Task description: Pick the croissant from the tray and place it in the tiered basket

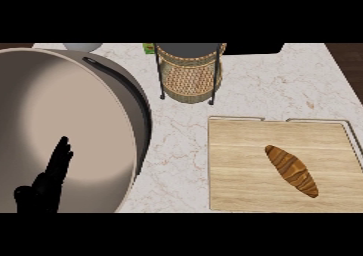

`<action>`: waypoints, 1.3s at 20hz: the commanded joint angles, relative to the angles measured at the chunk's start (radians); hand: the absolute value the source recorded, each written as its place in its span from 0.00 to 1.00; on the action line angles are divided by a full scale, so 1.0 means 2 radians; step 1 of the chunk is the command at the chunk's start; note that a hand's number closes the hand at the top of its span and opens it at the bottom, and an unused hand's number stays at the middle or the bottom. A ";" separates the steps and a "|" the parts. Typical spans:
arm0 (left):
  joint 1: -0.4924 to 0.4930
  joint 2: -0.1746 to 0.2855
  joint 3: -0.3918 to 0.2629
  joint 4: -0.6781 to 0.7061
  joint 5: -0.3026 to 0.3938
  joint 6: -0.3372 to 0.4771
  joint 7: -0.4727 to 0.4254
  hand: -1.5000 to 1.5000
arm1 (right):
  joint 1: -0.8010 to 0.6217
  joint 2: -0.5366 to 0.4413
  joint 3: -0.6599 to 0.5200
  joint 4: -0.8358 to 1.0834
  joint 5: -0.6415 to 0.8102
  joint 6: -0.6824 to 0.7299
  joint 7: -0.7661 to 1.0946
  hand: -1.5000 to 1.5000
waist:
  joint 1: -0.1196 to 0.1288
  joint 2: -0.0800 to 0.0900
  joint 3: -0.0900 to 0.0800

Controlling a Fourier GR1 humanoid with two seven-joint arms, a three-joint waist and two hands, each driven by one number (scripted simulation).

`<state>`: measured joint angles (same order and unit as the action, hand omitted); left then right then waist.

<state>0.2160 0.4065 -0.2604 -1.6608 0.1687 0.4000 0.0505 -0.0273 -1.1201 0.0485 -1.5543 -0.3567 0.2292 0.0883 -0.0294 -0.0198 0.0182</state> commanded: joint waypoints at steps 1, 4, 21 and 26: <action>-0.030 -0.040 -0.021 0.054 -0.012 0.011 0.003 0.50 | 0.027 0.007 0.021 -0.074 0.052 -0.056 0.049 0.00 | -0.004 0.008 -0.010; -0.030 -0.041 -0.013 0.070 -0.001 -0.013 -0.010 0.50 | 0.018 0.013 0.028 -0.101 0.066 -0.077 0.099 0.00 | 0.003 0.010 -0.010; -0.067 -0.049 0.010 0.094 -0.015 -0.040 0.003 0.50 | 0.003 0.067 0.154 -0.145 0.236 -0.083 0.248 0.00 | 0.017 0.014 -0.010; -0.043 -0.064 0.000 0.082 -0.025 -0.034 -0.004 0.50 | -0.014 0.101 0.171 -0.164 0.242 -0.073 0.281 0.00 | 0.016 0.012 -0.010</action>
<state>0.1850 0.3463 -0.2345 -1.6188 0.1252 0.3246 0.0441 -0.0191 -0.9652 0.3607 -1.8846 0.1108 0.0621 0.6009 0.0105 -0.0166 0.0273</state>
